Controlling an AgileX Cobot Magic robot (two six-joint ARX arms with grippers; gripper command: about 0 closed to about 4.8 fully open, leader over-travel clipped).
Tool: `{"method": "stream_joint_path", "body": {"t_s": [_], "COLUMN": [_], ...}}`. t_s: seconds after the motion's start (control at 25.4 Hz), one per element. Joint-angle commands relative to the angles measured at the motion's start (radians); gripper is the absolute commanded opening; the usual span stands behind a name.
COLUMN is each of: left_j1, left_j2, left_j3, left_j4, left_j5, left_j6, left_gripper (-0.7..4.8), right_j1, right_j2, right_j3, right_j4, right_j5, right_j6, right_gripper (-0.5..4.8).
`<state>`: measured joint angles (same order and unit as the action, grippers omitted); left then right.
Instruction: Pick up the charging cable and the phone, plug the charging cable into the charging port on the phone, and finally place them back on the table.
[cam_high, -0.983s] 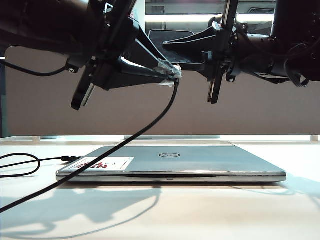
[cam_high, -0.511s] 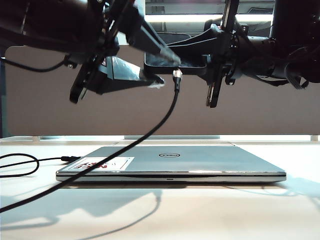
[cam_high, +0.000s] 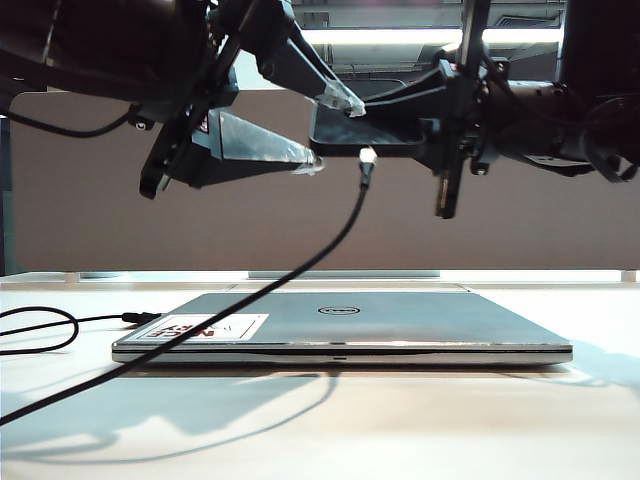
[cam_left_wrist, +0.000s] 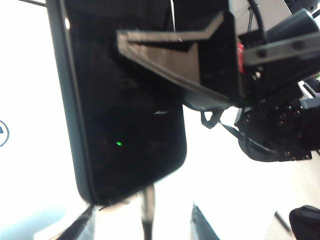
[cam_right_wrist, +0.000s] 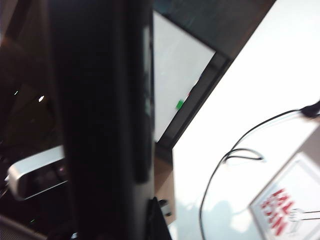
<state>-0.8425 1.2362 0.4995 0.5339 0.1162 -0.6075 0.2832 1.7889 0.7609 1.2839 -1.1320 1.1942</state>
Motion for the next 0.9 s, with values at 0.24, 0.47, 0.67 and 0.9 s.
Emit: {"method": "stream_joint_path", "body": {"t_s": [0.24,0.47,0.67,0.9], "left_j1": [0.047,0.169,0.216,0.219], "left_j2": [-0.048,-0.095,-0.105,-0.107], "left_j3": [0.005,0.011,0.011,0.011], "left_j4": [0.030,0.023,0.009,0.005], "left_j5": [0.004,0.004,0.004,0.004], "left_j6": [0.087,0.084,0.084,0.084], "left_gripper": [1.63,-0.06,-0.06,-0.06], "right_j1": [-0.019,-0.031,-0.068,-0.113], "right_j2": [-0.007,-0.007,-0.008,-0.012], "right_j3": [0.004,0.005,0.008,0.013], "right_j4": [-0.158,-0.281,-0.327,-0.327], "right_j5": [0.033,0.079,0.100,0.142], "right_j6": [-0.117,-0.153,-0.156,-0.174], "right_gripper": [-0.06,-0.06,-0.06,-0.06]}}
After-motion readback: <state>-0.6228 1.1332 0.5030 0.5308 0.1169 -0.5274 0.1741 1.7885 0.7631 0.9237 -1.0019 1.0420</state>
